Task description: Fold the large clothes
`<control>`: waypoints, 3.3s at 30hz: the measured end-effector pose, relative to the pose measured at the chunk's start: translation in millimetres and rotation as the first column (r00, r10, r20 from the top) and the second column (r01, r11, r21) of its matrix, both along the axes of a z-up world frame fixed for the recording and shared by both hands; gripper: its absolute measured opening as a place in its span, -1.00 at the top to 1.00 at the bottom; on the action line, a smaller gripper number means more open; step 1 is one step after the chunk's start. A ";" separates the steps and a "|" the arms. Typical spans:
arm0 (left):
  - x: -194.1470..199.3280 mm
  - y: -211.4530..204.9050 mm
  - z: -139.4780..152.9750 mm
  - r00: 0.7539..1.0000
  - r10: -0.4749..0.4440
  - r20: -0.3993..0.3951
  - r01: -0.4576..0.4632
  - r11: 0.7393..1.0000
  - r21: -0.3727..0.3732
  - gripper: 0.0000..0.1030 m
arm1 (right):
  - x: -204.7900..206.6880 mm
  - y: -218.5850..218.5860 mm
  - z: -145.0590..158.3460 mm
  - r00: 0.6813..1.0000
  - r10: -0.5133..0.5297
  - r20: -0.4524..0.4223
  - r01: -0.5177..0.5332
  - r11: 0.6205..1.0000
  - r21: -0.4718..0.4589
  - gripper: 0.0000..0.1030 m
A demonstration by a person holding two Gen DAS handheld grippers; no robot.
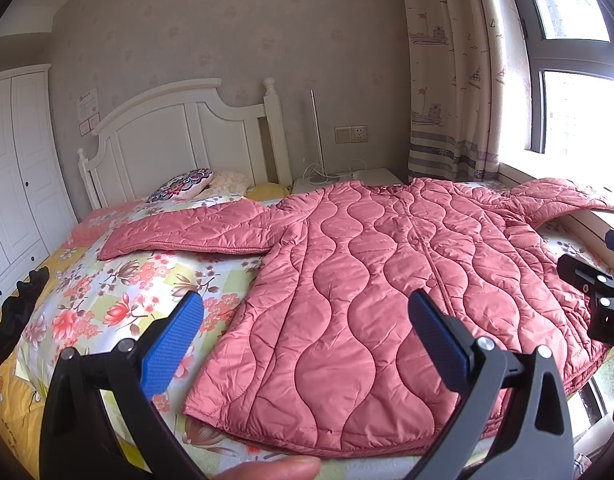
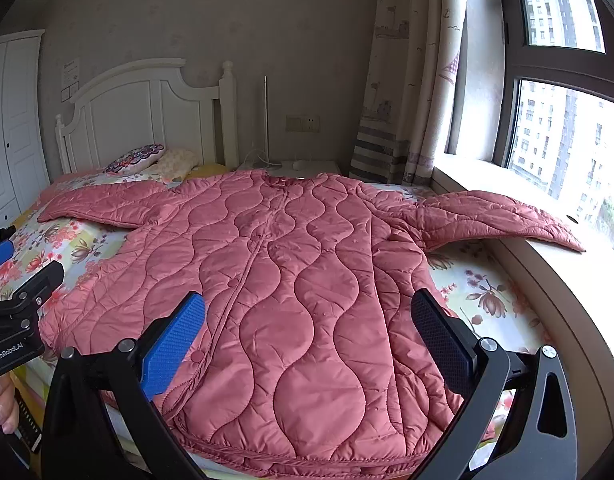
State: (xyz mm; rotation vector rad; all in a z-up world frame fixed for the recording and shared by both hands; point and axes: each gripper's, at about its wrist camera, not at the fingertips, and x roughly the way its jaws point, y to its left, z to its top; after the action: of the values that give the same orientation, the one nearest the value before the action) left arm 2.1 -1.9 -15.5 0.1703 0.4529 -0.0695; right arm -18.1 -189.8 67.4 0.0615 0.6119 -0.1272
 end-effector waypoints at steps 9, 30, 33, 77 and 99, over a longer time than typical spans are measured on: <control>-0.2 1.3 -1.9 1.000 0.002 -0.002 -0.002 1.000 -0.001 -0.96 | 0.5 -1.0 -1.8 1.000 0.000 -0.005 0.000 1.000 0.007 -0.91; -0.9 3.8 -6.3 1.000 0.002 -0.012 -0.002 1.000 -0.005 -0.96 | 1.2 -0.9 -4.2 1.000 0.001 -0.016 -0.001 1.000 0.011 -0.91; 4.5 1.8 -7.7 1.000 -0.009 -0.022 0.009 1.000 -0.005 -0.96 | 4.9 -1.4 -6.7 1.000 0.000 -0.024 0.000 1.000 0.012 -0.91; 280.8 41.8 -118.9 0.876 -0.034 -0.481 -0.013 0.996 -0.093 -0.96 | 216.4 -264.5 -28.4 0.772 -0.632 0.065 0.624 0.774 0.108 0.54; 280.5 41.8 -118.9 0.877 -0.033 -0.480 -0.013 0.996 -0.093 -0.96 | 234.2 -105.7 -81.6 0.973 0.059 -0.222 -0.068 0.997 -0.031 -0.48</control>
State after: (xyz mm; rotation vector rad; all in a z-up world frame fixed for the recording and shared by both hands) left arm 282.5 40.0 -134.4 0.0605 0.9477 -0.1452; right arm 216.1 -295.5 -14.2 -0.0098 0.8329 -0.0840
